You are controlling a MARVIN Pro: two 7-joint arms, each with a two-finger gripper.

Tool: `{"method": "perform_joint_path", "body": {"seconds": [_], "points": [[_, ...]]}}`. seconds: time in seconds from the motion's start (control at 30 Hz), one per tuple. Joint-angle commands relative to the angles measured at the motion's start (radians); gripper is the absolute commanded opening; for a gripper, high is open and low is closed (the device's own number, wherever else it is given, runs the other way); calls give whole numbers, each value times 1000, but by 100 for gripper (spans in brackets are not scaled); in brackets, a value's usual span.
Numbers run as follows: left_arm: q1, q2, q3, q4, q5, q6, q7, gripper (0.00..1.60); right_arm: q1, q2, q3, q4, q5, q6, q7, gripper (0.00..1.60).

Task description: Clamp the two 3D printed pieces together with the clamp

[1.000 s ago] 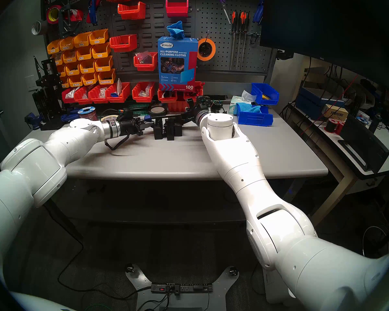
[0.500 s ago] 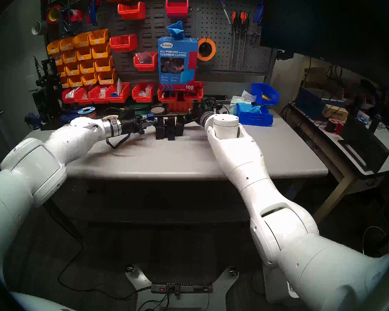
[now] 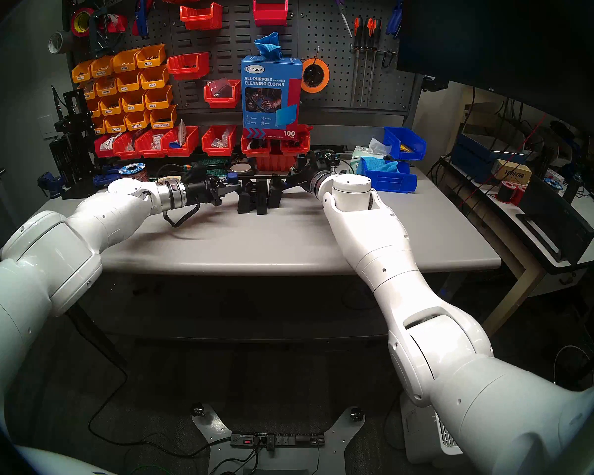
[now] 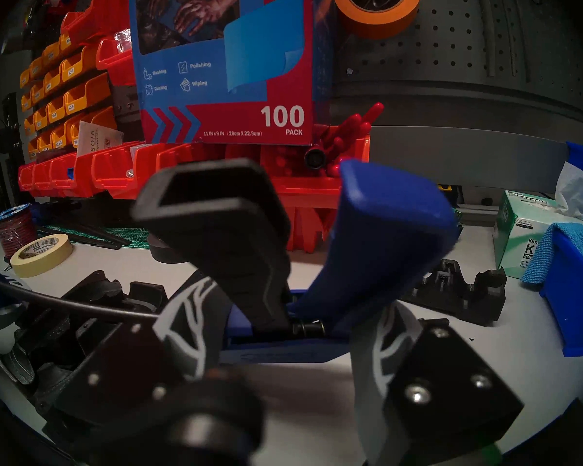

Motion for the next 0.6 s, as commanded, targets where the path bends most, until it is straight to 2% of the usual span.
{"method": "perform_joint_path", "body": {"seconds": [0.0,0.2,0.57], "points": [[-29,5,-7,-4,-5,-6,-11,0,-5,4,-21,22,1,41,25,0],[-28,5,-10,-5,-6,-10,-17,0,27,-17,-38,4,5,34,53,0],[-29,8,-17,-3,-8,-14,-25,0,35,-24,-70,11,-1,58,65,0]]}}
